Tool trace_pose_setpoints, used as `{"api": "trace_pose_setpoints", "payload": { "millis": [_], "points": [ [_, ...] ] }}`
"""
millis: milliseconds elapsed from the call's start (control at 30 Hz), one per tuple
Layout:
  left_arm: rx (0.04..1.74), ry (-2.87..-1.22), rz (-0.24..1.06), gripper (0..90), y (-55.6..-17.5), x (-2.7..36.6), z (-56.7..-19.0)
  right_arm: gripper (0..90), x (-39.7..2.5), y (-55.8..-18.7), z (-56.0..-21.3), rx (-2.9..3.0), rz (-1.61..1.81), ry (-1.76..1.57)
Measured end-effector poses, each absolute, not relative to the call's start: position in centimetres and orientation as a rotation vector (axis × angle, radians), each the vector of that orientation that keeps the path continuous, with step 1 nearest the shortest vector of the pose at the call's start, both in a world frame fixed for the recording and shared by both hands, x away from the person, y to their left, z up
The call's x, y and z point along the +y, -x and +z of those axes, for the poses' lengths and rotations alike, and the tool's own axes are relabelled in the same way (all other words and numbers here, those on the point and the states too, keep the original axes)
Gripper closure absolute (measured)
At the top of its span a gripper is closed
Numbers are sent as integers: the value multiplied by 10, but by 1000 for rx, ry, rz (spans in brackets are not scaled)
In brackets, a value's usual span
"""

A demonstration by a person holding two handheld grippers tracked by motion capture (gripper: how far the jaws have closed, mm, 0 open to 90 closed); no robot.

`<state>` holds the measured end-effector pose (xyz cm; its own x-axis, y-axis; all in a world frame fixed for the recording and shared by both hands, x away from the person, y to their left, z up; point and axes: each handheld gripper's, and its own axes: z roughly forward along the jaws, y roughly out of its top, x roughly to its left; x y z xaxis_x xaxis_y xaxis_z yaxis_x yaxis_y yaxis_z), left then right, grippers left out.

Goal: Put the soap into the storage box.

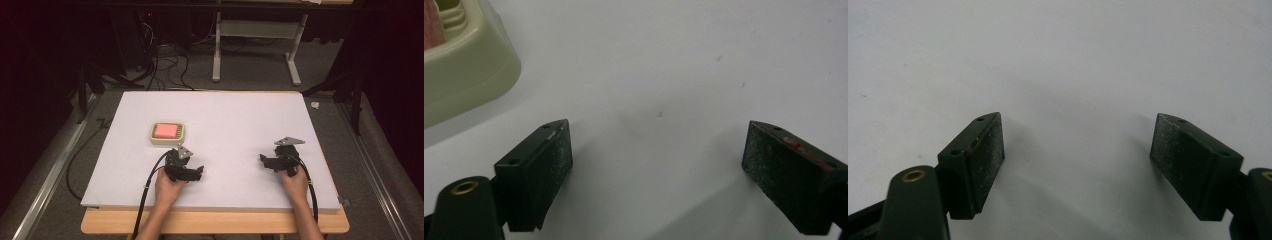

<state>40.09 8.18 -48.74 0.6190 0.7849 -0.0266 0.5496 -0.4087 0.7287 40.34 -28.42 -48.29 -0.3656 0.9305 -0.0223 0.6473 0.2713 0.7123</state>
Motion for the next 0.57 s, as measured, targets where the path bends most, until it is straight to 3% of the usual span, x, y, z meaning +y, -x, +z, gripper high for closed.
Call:
{"api": "trace_pose_setpoints", "payload": {
  "millis": [567],
  "points": [
    [1045, -2116, 440, 137, -399, 82, -488, 221, -284, -403, -483, 2109, 864, -1417]
  ]
}}
